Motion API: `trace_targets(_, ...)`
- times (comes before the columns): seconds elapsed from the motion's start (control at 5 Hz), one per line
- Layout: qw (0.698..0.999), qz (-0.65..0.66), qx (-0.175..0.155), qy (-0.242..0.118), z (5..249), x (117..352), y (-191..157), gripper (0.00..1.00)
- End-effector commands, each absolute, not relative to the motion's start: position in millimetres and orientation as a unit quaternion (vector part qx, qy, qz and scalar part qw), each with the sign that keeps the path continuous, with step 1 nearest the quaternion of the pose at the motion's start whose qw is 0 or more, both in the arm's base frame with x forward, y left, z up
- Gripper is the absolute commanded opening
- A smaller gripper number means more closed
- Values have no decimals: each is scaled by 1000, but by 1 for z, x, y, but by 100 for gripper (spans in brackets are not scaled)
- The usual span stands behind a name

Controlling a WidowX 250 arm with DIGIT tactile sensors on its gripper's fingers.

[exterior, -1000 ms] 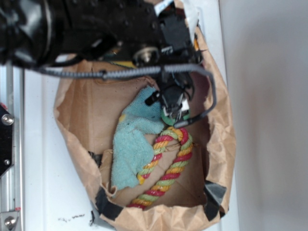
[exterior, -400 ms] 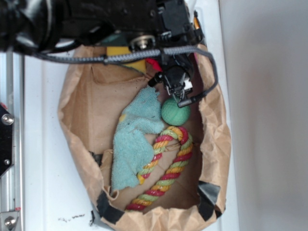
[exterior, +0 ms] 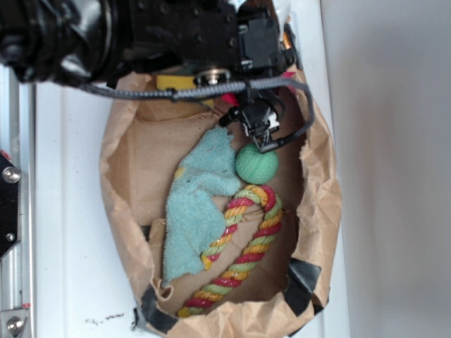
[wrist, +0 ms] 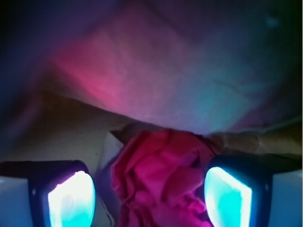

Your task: Grab the red paper.

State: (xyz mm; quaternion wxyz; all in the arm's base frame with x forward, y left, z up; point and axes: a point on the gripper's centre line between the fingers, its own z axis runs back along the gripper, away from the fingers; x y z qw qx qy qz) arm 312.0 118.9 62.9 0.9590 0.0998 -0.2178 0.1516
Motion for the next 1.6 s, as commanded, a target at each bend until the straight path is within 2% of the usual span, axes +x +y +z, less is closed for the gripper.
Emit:
trace_targets(0.0,959,128,136,-212,46,318,120,100)
trace_targets(0.2,961,114,143,-209,41,312,116,100)
trace_targets(0.6,958,132,135,-214,49,316,118,0)
trace_targets(0.8,963,123,130,-203,61,315,121,0)
trace_targets(1.0,971,102,91,-194,87,306,118,0)
trace_targets(1.2,979,70,20,-190,121,294,98,0)
trace_targets(1.4,982,41,-16,-181,146,285,75,0)
